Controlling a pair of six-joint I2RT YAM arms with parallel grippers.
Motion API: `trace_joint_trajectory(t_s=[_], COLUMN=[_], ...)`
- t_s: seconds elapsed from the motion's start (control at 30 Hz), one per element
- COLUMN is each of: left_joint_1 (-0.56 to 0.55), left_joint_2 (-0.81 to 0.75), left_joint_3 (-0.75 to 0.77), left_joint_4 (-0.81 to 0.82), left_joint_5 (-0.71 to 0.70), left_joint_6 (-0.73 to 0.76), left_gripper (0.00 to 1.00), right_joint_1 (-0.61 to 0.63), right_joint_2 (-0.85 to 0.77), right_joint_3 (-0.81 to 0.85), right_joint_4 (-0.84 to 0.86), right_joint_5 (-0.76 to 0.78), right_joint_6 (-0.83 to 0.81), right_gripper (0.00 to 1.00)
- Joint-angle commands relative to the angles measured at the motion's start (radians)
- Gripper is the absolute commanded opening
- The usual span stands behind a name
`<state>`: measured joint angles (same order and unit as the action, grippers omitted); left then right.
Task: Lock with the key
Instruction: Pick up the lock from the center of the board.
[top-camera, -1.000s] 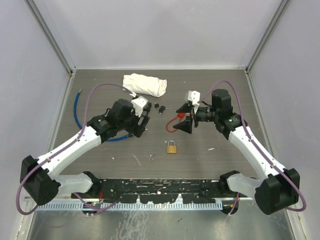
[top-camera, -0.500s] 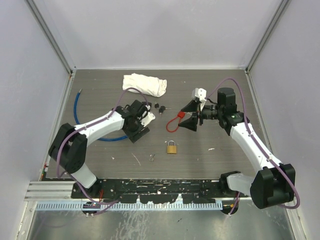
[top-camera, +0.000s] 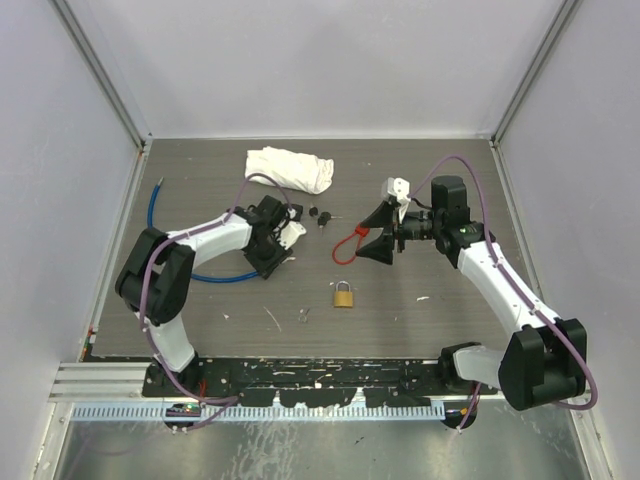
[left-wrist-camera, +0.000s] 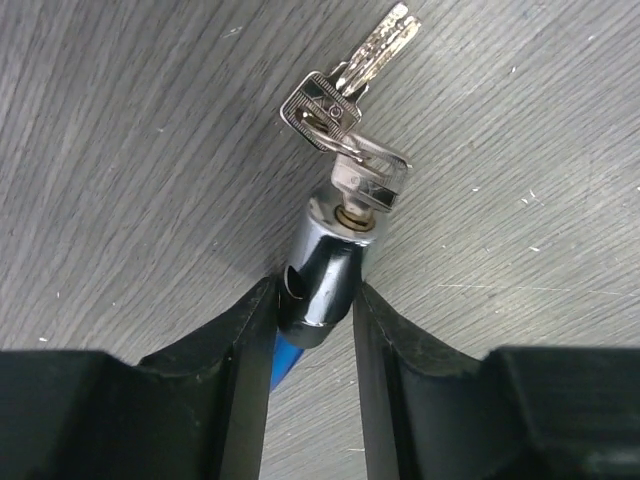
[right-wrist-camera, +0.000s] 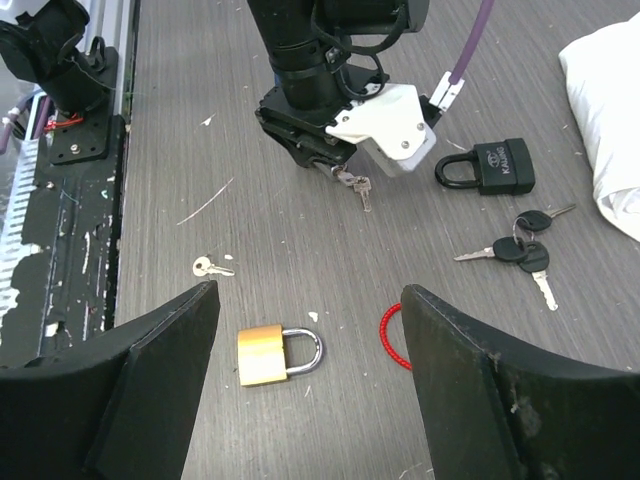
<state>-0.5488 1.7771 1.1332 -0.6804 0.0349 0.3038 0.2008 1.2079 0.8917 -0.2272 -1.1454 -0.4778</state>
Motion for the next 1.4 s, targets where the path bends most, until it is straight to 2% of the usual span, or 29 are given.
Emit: trace_joint_trajectory(t_s=[0.0,0.13,0.17,0.27,0.33,0.47,0.6,0.7,0.8,0.9,1.03,1.2,1.3,1.37], left_joint_1=[0.0,0.0,0.0,0.0,0.0,-0.002,-0.003,-0.005,-0.006,-0.007,-0.007,-0.007,-0.007,-0.007], left_joint_2=[0.002,-0.028,-0.039,-0.092,-0.16,-0.373,-0.588,-0.682,-0.732,-0.758,-0.794,-0.845,-0.857,-0.858], left_joint_3=[0.036,0.015,0.01,-0.002,-0.015,-0.086,-0.198,-0.249,-0.264,-0.245,-0.201,-0.203,-0.205,-0.207], left_joint_4=[0.042,0.089,0.102,0.138,0.17,0.29,0.487,0.64,0.744,0.798,0.813,0.855,0.876,0.898], left_joint_5=[0.045,0.06,0.065,0.074,0.085,0.177,0.227,0.241,0.214,0.182,0.139,0.071,0.05,0.044], left_joint_6=[-0.007,-0.02,-0.025,-0.048,-0.078,-0.185,-0.336,-0.456,-0.582,-0.69,-0.784,-0.895,-0.957,-0.995], left_gripper=[0.36,0.28,0.25,0.05,0.0,0.0,0.0,0.0,0.0,0.0,0.0,0.0,0.0,0.0], right_joint_1=[-0.002,-0.001,-0.002,-0.002,-0.003,0.0,0.019,0.048,0.117,0.249,0.369,0.425,0.437,0.458], right_joint_2=[0.003,0.006,0.009,0.022,0.03,0.04,0.033,0.02,0.012,0.029,0.138,0.31,0.382,0.417], right_joint_3=[0.031,0.03,0.031,0.037,0.042,0.041,0.003,-0.043,-0.105,-0.165,-0.161,-0.06,-0.007,0.034], right_joint_4=[-0.02,-0.024,-0.028,-0.047,-0.056,-0.024,0.129,0.277,0.464,0.684,0.986,1.195,1.269,1.254], right_joint_5=[-0.035,-0.047,-0.051,-0.072,-0.09,-0.127,-0.105,-0.039,0.059,0.178,0.253,0.39,0.376,0.345], right_joint_6=[-0.026,-0.027,-0.027,-0.033,-0.032,0.029,0.192,0.315,0.388,0.393,0.453,0.608,0.7,0.716], right_gripper=[0.79,0.79,0.79,0.79,0.78,0.78,0.78,0.78,0.83,0.91,0.94,0.93,0.9,0.87])
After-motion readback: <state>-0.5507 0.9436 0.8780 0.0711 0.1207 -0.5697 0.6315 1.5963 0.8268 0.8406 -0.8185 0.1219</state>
